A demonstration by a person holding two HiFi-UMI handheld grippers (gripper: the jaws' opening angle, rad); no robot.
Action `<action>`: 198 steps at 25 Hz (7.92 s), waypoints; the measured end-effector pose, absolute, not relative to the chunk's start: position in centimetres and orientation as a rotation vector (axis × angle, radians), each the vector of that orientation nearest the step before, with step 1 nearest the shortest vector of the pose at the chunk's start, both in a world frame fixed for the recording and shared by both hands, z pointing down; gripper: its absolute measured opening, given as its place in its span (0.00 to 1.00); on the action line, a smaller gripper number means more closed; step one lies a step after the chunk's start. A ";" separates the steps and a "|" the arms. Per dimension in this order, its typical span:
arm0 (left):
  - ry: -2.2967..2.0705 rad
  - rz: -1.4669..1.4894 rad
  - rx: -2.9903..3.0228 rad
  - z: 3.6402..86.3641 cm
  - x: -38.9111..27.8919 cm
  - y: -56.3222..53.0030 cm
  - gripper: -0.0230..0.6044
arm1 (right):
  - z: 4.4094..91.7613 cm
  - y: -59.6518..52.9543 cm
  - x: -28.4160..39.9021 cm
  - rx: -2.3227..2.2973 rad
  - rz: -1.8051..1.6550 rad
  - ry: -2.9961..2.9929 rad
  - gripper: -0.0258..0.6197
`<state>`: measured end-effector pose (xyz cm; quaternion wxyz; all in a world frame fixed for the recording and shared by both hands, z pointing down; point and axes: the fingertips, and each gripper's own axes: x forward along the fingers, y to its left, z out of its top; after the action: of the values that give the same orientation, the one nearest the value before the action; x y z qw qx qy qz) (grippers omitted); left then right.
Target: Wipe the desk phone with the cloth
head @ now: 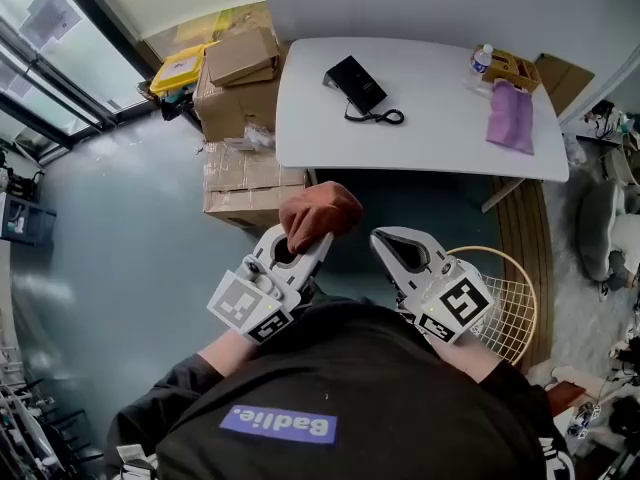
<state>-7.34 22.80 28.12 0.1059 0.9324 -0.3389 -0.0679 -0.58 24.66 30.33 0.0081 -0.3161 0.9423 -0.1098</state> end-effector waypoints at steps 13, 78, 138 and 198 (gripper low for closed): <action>-1.039 -0.194 2.726 30.4 -9.9 13.2 0.10 | 31.9 16.3 -0.6 -1.074 -0.371 2.940 0.08; -1.150 0.736 2.563 60.4 0.1 -24.0 0.10 | 45.9 -14.1 9.2 -1.042 -0.841 3.034 0.08; -1.294 0.895 2.380 55.9 -0.2 -32.2 0.10 | 43.0 -15.6 17.2 -1.032 -0.782 2.882 0.08; -0.816 0.217 2.751 36.0 -12.3 2.1 0.10 | 34.4 5.5 -5.4 -1.245 -0.535 2.979 0.08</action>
<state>-12.31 2.13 35.96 0.1316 0.9477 -0.2811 0.0747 -5.43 5.48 34.41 -0.0657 -0.3796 0.9083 -0.1630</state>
